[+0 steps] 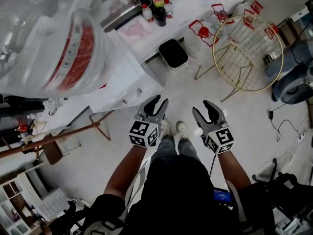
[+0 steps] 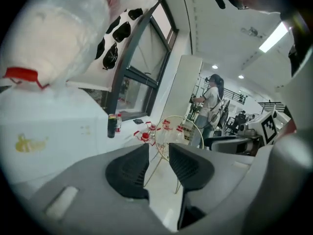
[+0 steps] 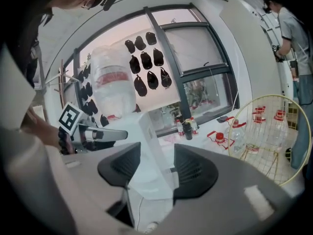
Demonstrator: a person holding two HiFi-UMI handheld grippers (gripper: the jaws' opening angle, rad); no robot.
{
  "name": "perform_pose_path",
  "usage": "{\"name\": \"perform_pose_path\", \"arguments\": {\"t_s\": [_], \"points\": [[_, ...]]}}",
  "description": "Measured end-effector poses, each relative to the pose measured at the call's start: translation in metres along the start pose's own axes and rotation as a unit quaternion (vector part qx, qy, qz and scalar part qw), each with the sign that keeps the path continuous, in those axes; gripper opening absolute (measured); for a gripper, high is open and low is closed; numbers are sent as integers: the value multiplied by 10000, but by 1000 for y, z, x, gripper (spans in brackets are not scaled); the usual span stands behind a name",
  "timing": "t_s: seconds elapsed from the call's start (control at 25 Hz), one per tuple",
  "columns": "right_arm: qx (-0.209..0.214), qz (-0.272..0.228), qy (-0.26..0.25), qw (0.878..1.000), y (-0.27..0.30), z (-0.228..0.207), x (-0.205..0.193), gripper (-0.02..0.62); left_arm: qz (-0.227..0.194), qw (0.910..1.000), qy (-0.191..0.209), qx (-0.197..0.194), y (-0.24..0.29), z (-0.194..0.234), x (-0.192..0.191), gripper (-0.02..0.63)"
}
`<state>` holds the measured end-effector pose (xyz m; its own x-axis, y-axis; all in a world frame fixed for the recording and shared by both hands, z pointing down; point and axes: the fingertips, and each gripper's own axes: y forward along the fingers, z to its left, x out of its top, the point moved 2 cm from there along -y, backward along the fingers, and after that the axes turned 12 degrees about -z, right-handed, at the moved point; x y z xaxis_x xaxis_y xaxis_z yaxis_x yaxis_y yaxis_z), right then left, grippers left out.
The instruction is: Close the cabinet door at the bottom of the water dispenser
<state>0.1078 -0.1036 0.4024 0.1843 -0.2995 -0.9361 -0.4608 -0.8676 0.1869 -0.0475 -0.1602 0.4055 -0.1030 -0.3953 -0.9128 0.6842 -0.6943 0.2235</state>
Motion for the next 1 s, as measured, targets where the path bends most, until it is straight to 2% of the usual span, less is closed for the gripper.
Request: {"name": "perform_pose_path", "arguments": {"t_s": [0.28,0.48,0.72,0.84,1.0], "points": [[340,-513,-282,9977,-12,33,85,199,-512,9982,294,-115,-34,-39,83,132],[513,-963,-483,9929,-14,49,132,173,-806,9946,642,-85,-55,-49,128,110],[651,-1307,-896,9852,-20,60,163,113,-1133,9908,738,-44,-77,-59,158,103],[646,-1415,-891,9838,-18,62,175,78,-1229,9893,788,22,-88,-55,166,103],[964,-1380,-930,9813,-9,83,183,49,-1350,9864,932,128,-102,-48,175,95]]}}
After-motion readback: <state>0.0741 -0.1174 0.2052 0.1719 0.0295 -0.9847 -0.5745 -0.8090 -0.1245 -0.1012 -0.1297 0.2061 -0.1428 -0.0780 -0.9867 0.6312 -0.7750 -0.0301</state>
